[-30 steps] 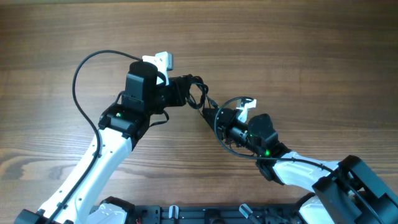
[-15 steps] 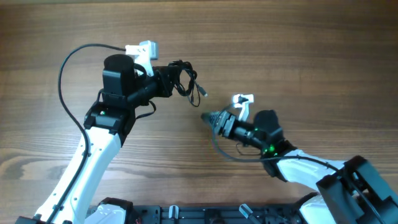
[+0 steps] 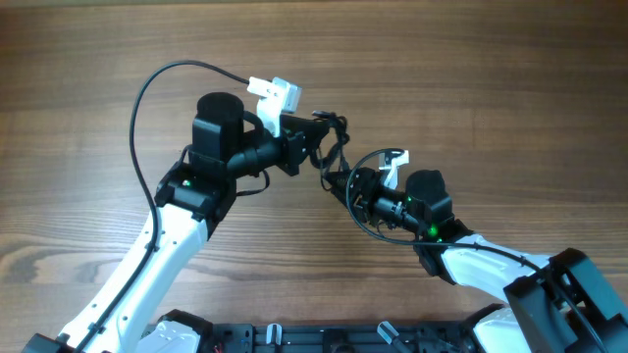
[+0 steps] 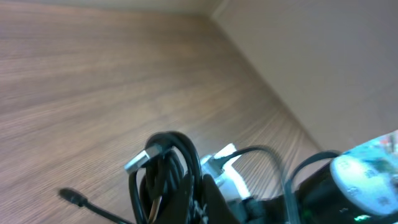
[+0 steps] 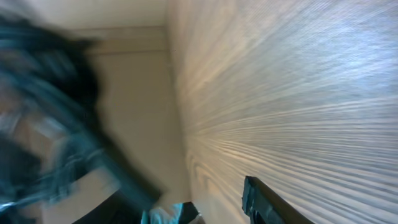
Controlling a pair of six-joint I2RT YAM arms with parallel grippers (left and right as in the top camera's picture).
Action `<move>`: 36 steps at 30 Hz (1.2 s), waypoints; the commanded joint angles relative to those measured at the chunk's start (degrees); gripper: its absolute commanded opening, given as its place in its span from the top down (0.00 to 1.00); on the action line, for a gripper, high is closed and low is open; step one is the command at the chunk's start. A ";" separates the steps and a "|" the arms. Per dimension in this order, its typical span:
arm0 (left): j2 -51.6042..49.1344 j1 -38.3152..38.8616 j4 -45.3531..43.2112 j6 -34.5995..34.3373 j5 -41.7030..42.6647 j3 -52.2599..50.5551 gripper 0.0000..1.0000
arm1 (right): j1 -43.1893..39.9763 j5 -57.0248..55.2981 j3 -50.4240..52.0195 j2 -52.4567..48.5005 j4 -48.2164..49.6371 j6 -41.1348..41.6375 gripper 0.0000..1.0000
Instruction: Untangle cables
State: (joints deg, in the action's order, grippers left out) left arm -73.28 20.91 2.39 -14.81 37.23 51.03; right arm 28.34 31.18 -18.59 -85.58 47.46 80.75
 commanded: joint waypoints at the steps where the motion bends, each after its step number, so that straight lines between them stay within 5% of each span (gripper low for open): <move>1: 1.40 -0.15 -6.97 -7.72 1.29 0.42 0.96 | 0.31 -2.19 -0.48 0.50 -2.03 -8.39 0.52; 7: 1.40 -3.80 -5.31 -8.59 1.27 0.42 0.96 | -0.94 -2.19 -0.48 0.52 -6.05 -22.84 0.48; 13: 1.38 -6.19 -1.92 -7.98 1.03 0.42 0.96 | -10.03 9.84 -0.48 5.60 -12.61 -26.67 0.00; 17: 1.27 -6.19 -0.83 -7.98 1.40 0.42 0.96 | -11.23 13.42 -0.48 16.22 -15.02 -26.67 0.00; 22: 1.27 -6.19 1.38 -7.96 11.98 0.42 0.96 | -12.48 17.70 -0.48 25.64 -18.23 -30.56 0.00; 31: 1.27 -6.12 5.66 -7.98 12.28 0.42 0.96 | -32.57 38.53 -0.48 26.29 -24.24 -42.80 0.00; 36: 1.07 -6.14 5.66 -4.90 12.24 0.42 0.96 | -36.06 39.26 -0.48 26.12 -24.15 -43.10 0.00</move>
State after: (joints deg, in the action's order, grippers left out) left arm -73.17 14.98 8.19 -22.61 47.92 50.96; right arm -7.46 68.05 -18.70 -59.77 22.98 39.16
